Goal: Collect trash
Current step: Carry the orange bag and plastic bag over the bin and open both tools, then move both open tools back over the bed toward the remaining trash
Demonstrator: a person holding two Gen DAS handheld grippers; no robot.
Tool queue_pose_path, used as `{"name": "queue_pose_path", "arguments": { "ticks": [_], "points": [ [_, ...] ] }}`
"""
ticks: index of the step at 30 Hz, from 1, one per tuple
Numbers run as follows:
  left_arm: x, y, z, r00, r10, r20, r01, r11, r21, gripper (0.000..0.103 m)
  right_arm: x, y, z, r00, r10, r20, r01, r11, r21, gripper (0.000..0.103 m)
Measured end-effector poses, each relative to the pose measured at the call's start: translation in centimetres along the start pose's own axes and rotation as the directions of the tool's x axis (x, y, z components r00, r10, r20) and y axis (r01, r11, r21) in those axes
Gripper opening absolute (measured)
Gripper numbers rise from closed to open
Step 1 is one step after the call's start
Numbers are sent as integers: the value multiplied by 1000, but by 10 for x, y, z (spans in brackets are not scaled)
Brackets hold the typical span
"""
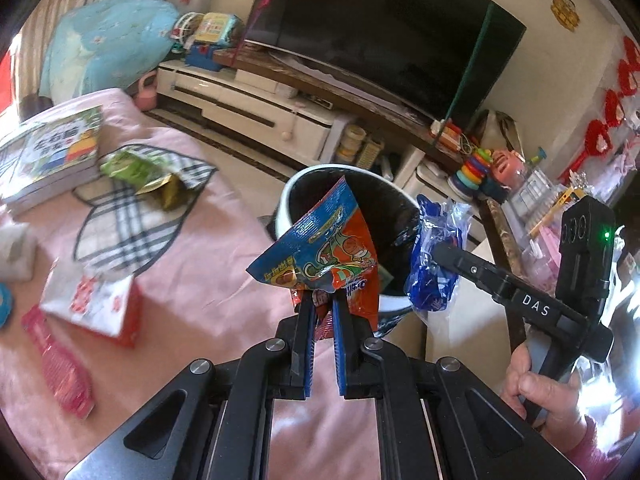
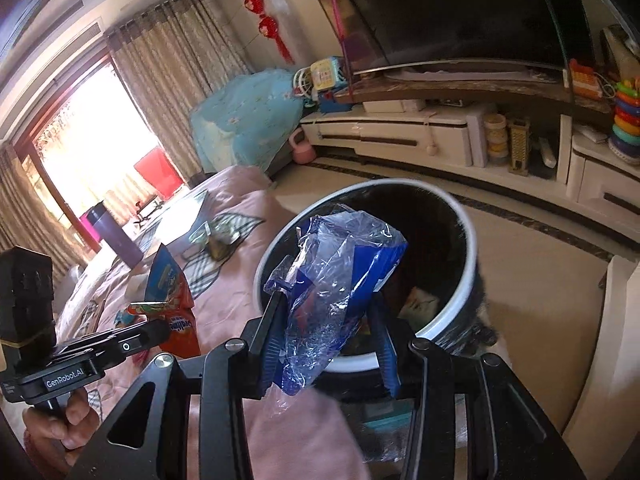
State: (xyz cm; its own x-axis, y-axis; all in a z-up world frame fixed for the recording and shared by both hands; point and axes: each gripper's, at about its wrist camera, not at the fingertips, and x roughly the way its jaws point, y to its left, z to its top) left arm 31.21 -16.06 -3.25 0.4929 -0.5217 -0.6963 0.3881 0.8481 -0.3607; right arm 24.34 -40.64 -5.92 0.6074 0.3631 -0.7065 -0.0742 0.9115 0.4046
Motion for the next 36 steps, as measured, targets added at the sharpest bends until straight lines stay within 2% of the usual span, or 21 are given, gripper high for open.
{"name": "queue_pose_path", "arguments": {
  "ticks": [16,26,28,30,31,33,36],
  "points": [
    [67,-33,48,998,3,-68,0,999,47,7,13,-21,31,999,-29,-16,28,999,-34,42],
    [94,-38,56,994,25,-106,-20,999,49,8,26,-31,40,998,-43,-40,42,998,-37,42],
    [97,-36,57,993,19,-116,-15,999,33,16,28,-30,40,998,-46,-48,44,998,-40,46],
    [99,-33,58,993,8,-116,-6,1000,17,29,31,-32,42,997,-48,-58,46,998,-39,50],
    [99,-32,59,993,9,-114,-8,1000,13,32,32,-33,43,997,-46,-62,44,999,-32,54],
    [96,-30,59,994,11,-105,-10,1000,5,44,33,-37,43,997,-46,-64,45,999,-21,56],
    [89,-27,54,996,10,-93,-11,1000,-5,46,30,-39,43,998,-37,-56,37,999,-4,65]
  ]
}}
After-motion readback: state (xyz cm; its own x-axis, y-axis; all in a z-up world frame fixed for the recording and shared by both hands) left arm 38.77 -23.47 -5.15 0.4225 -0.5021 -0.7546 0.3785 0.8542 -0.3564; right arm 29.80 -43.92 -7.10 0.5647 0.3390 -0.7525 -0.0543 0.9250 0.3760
